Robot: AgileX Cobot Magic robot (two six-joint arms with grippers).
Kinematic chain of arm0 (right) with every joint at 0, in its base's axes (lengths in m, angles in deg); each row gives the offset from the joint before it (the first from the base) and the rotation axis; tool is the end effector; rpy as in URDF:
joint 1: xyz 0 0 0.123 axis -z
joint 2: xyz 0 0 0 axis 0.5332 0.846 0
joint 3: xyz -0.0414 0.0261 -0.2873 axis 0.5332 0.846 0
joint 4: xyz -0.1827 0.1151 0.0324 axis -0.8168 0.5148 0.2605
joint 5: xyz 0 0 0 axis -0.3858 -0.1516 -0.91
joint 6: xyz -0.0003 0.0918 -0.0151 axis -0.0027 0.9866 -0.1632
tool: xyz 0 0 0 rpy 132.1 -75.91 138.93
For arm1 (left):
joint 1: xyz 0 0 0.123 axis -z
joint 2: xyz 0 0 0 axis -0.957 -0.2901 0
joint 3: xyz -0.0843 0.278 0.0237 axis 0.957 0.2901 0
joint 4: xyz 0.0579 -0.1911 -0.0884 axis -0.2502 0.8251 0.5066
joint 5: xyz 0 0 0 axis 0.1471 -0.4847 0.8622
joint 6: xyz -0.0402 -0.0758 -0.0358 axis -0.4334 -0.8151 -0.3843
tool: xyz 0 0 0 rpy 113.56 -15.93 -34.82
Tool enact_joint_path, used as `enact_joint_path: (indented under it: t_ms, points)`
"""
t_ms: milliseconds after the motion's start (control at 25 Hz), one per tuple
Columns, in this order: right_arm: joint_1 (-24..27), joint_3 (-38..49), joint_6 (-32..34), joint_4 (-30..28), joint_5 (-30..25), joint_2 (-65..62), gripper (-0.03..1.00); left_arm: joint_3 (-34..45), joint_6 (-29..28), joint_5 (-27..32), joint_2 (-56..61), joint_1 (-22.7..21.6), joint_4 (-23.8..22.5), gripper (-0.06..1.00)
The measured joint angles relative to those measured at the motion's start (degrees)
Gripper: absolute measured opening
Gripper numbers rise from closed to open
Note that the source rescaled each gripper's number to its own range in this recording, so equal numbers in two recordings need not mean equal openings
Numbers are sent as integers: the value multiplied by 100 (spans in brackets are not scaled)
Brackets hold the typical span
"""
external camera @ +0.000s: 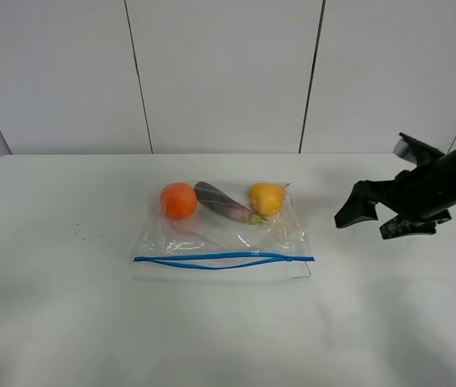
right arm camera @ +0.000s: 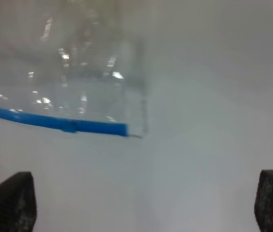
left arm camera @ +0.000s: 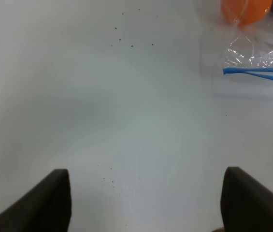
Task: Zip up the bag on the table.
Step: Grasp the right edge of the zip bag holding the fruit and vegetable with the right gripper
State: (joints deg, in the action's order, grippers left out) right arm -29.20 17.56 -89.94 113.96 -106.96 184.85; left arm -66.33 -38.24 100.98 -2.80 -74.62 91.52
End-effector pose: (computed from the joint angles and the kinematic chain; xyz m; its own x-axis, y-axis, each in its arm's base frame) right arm 0.2856 0.0302 0.2150 -0.9577 0.0612 -0.2813 -0.0812 0.8799 0.4681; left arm -0.0382 -0.0032 0.2576 -0.4575 -0.0252 -0.8889 -0.0114 0.9997 -0.0225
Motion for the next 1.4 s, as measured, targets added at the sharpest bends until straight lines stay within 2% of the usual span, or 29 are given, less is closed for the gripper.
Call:
enact_joint_path:
  t_ms: [240, 360, 440, 600, 960, 1200, 1400]
  points:
    - [0, -22, -1658, 1696, -152, 1070, 100, 0, 0, 0, 0, 0, 0, 96]
    - [0, -37, -2228, 2299, -370, 1468, 100, 0, 0, 0, 0, 0, 0, 96]
    - [0, -145, -2433, 2504, -607, 1742, 97, 0, 0, 0, 0, 0, 0, 96]
    - [0, -512, -2519, 2630, -825, 2148, 92, 0, 0, 0, 0, 0, 0, 96]
    - [0, -901, -2637, 2679, -1523, 2883, 90, 0, 0, 0, 0, 0, 0, 96]
    - [0, -913, -2771, 2837, -1590, 2952, 66, 0, 0, 0, 0, 0, 0, 96]
    - [0, -915, -2771, 2858, -1625, 3089, 56, 0, 0, 0, 0, 0, 0, 96]
